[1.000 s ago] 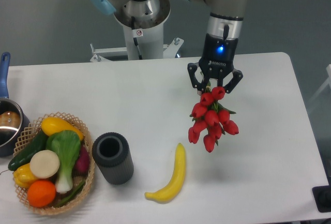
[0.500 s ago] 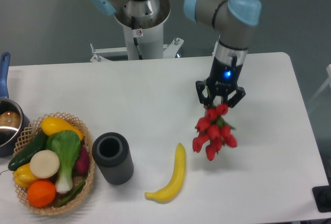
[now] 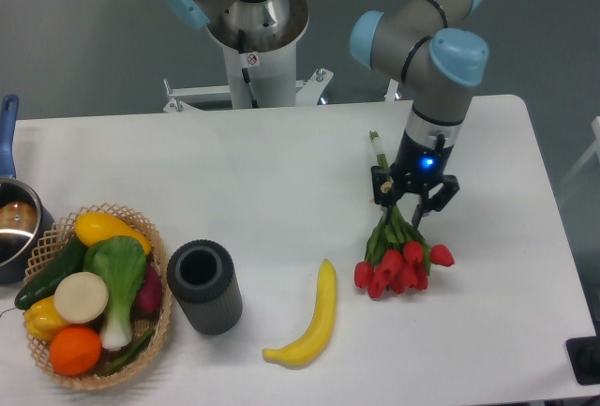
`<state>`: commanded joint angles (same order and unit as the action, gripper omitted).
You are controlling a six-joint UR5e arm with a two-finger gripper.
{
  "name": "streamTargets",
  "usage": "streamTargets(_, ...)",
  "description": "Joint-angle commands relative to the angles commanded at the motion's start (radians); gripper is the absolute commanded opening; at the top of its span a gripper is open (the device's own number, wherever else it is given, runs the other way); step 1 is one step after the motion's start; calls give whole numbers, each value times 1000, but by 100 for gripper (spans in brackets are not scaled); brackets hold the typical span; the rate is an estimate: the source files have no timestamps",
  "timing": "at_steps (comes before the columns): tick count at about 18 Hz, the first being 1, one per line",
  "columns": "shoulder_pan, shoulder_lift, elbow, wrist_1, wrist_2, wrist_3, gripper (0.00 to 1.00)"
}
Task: Place the flowers on the table
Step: 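Lower the red tulips onto the table beside the banana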
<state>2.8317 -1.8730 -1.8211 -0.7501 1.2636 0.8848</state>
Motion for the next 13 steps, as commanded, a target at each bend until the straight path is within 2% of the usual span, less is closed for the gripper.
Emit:
streamTargets(4,-1,-2,48,-3,206,146,100)
streamTargets(10,3,-2,42,-2,321,383,100)
streamTargets(13,6,0,42,-5,339,421,100)
